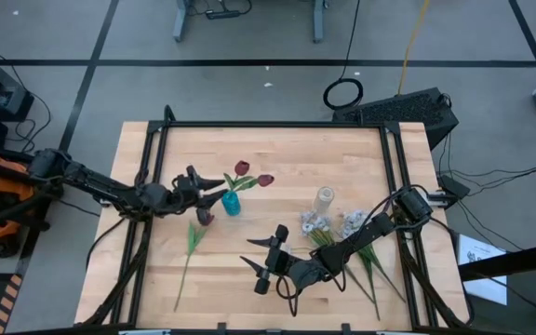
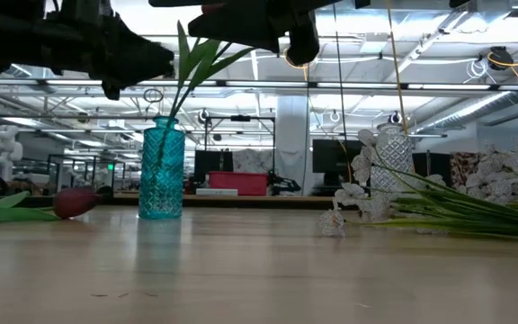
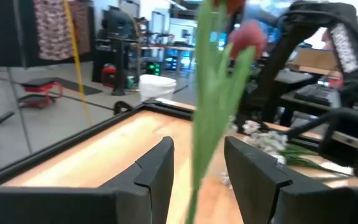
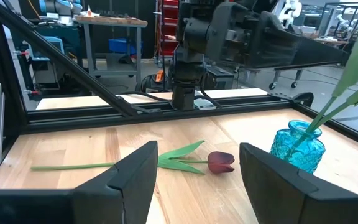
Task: Sort flowers into vase by color
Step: Put the right red tulip into the blue vase
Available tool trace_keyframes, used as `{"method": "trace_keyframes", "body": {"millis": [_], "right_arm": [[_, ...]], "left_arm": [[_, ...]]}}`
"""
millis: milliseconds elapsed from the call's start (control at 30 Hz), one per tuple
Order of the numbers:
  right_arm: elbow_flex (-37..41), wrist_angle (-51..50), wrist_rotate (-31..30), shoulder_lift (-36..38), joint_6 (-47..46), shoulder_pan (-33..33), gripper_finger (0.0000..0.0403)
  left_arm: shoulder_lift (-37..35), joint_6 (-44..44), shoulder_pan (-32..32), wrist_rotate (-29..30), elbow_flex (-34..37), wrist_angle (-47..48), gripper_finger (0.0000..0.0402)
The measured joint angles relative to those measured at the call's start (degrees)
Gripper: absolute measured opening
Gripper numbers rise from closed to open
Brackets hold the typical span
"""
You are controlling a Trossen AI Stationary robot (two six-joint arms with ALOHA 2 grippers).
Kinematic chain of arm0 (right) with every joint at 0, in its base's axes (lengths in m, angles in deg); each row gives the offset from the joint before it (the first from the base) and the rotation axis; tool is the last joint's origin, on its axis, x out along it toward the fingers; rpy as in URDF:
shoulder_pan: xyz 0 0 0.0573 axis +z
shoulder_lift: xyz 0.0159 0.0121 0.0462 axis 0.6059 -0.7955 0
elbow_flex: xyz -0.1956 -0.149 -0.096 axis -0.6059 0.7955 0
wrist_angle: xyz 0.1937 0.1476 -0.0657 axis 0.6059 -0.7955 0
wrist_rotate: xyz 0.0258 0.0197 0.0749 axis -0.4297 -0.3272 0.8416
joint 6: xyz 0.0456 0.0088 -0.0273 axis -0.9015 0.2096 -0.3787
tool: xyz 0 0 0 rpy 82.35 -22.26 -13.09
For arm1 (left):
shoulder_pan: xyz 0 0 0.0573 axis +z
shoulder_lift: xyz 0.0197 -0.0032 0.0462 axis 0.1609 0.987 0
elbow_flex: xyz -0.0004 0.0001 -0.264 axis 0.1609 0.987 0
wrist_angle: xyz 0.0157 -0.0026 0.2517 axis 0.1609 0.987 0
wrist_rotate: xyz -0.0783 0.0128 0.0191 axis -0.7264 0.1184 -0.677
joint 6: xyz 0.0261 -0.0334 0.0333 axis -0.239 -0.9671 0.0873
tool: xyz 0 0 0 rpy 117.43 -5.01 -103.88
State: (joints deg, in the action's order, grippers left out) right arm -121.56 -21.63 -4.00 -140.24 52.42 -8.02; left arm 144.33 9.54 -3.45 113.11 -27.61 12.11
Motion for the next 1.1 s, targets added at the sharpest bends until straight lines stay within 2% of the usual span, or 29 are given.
{"method": "trace_keyframes", "body": {"millis": [267,367,500,700,1100], "right_arm": [[0.0,-0.1,0.0,0.0,0.0,0.0,0.0217],[0.0,-0.1,0.0,0.0,0.0,0.0,0.0217],[0.0,-0.1,0.0,0.0,0.0,0.0,0.0217],[0.0,-0.1,0.0,0.0,-0.4,0.0,0.0217],[0.0,-0.1,0.0,0.0,-0.3,0.0,0.0217]], "left_arm": [[0.0,6.2,-0.6,-0.7,-3.5,-0.2,0.0149],[0.0,6.2,0.2,-0.7,-5.8,4.4,0.0154],[0.0,3.2,1.2,-0.3,-7.4,11.2,0.0187],[0.0,3.2,1.2,0.2,-7.4,11.3,0.0240],[5.3,1.8,2.9,-1.2,-7.3,11.1,0.0237]]}}
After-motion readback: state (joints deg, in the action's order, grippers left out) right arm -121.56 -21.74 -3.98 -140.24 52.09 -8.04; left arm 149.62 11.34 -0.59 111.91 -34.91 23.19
